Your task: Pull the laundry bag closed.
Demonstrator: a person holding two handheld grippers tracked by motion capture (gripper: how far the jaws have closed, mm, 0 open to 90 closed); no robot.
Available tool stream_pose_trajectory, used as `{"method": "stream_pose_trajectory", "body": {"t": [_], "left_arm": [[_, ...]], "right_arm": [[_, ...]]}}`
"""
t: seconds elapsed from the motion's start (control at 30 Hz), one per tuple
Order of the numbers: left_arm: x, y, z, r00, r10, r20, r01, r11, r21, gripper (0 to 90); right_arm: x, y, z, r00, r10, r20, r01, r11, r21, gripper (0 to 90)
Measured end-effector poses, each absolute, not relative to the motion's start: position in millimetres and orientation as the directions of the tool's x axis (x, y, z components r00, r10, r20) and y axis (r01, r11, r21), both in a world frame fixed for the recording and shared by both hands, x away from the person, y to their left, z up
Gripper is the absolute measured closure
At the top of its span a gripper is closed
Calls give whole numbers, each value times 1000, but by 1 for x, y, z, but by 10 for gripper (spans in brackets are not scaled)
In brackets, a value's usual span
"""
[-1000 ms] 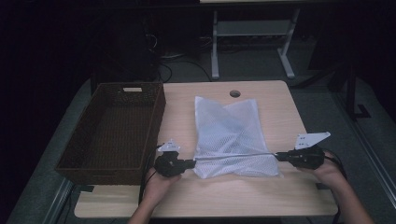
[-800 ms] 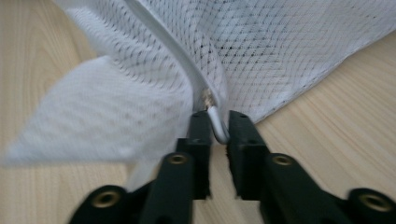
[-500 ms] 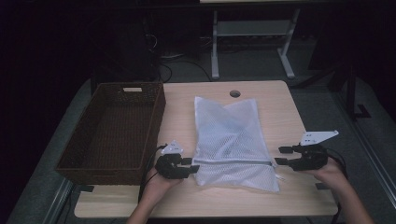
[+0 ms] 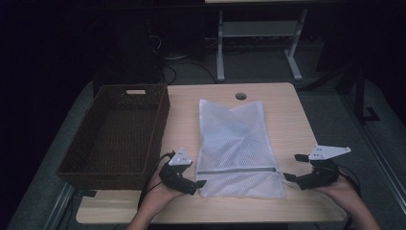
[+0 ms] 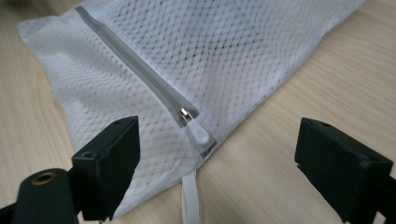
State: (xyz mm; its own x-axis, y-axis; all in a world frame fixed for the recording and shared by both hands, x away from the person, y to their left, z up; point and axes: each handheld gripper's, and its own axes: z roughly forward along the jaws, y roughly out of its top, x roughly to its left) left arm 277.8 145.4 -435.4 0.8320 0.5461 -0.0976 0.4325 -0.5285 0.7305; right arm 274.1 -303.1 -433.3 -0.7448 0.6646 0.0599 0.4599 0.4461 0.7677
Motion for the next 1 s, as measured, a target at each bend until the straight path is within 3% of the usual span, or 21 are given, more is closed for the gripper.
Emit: {"method": "stream_pose_trajectory", "body": {"t": [0.3, 0.63, 1.0], "left_arm": [[257, 159, -448, 810, 583, -58, 432, -528, 732, 127], [233, 170, -462, 795, 604, -54, 446, -522, 727, 127], [239, 171, -467, 811, 584, -29, 426, -557, 713, 127]], "right_arm": [[248, -298, -444, -703, 711, 27, 479, 444, 758, 31], [228, -305, -460, -645, 763, 32, 510, 400, 761, 15], [240, -302, -469, -690, 723, 10, 478, 446, 757, 11]]}}
